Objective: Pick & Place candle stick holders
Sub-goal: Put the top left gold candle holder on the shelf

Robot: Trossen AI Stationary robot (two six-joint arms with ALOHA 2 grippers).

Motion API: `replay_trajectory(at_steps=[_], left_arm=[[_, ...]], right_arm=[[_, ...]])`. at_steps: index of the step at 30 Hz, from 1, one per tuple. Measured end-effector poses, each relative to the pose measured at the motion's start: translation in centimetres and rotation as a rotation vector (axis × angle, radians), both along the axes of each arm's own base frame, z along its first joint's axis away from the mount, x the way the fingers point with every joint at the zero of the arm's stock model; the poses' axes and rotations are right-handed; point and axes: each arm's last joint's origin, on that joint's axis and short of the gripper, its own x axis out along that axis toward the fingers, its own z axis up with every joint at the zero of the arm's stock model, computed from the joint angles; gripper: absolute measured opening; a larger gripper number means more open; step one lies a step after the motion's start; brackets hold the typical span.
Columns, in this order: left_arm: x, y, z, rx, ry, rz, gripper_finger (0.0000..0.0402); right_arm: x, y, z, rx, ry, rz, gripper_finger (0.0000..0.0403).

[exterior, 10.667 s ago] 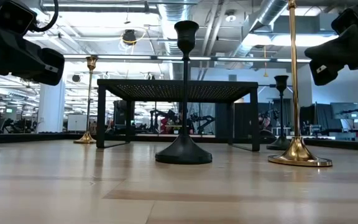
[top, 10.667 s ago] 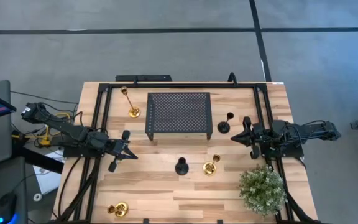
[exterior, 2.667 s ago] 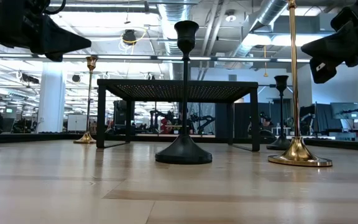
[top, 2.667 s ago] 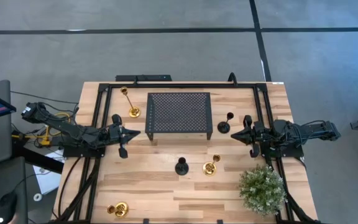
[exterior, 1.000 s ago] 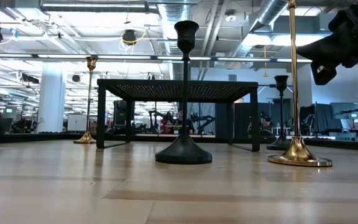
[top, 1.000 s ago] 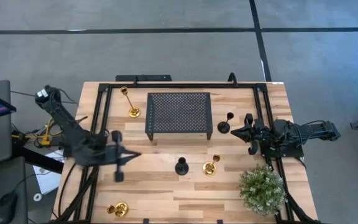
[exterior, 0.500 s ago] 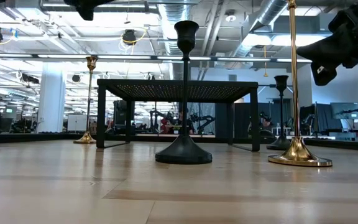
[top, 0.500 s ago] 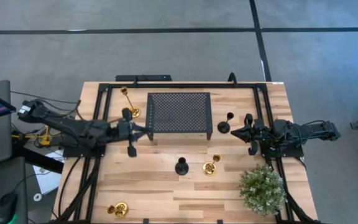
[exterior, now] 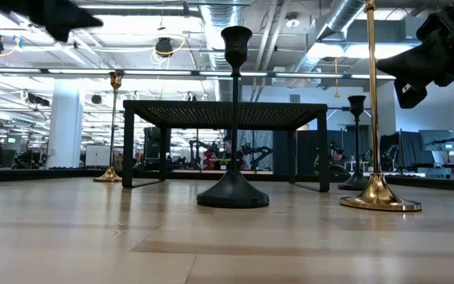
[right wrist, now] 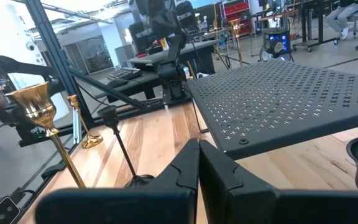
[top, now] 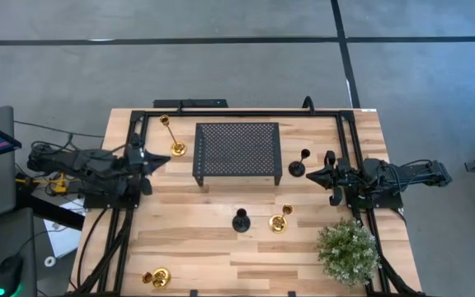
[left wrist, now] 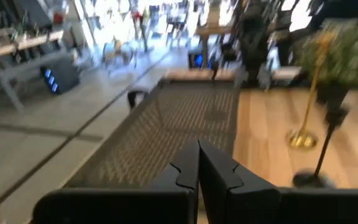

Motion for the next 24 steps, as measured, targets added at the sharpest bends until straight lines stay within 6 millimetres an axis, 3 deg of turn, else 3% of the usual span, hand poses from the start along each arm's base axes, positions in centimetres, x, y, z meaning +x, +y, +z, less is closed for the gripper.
replay_trajectory(at_steps=[6,13,24], left_arm=[[-0.4,0.1,-0.3,-0.034,0.008,0.017,0.0005],[0.0,0.5,-0.5,-0.058,0.016,0.231,0.0005],[3.1,-0.4,-1.7,-0.008,0.188,0.275,0.0005]], right_arm=[[0.0,0.0,0.0,0.000,0.000,0.000,0.0000],[0.0,0.0,0.0,0.000,0.000,0.000,0.0000],[0.0,0.0,0.0,0.000,0.002,0.000,0.0000]])
